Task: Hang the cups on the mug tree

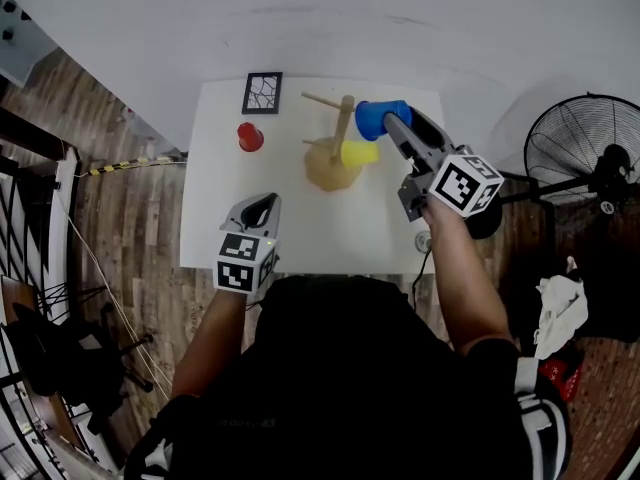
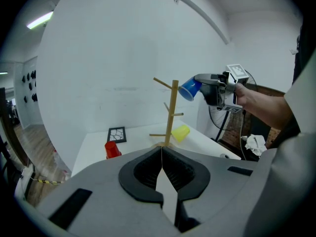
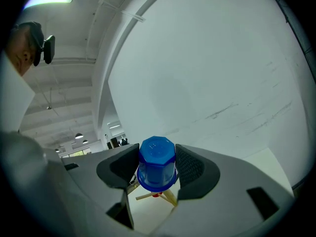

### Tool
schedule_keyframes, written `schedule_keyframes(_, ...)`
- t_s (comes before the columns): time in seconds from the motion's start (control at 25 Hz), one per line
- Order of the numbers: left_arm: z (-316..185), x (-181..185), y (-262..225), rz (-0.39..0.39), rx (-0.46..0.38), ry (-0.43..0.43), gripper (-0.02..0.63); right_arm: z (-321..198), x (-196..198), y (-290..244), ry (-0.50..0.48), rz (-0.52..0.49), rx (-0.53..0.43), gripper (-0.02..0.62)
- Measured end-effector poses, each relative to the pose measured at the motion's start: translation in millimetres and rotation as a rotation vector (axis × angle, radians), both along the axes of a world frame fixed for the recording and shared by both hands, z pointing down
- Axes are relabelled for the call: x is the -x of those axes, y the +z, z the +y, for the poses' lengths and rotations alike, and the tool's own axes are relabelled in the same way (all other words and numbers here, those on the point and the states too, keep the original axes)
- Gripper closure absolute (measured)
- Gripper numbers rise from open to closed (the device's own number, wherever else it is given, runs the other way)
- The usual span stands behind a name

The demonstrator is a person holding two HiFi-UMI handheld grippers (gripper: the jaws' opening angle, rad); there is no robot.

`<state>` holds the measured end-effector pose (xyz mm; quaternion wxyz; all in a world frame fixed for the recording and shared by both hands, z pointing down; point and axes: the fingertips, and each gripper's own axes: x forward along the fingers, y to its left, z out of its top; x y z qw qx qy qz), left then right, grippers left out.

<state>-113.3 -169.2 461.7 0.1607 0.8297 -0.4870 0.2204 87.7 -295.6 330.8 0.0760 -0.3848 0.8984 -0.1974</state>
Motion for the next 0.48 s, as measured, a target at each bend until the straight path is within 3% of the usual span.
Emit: schedule_keyframes(0.48,2.8,0.8,1.6,-0.003,0.006,-0.001,0.589,-1.0,2.7,16.4,0.011,0.076,0.029,0.377)
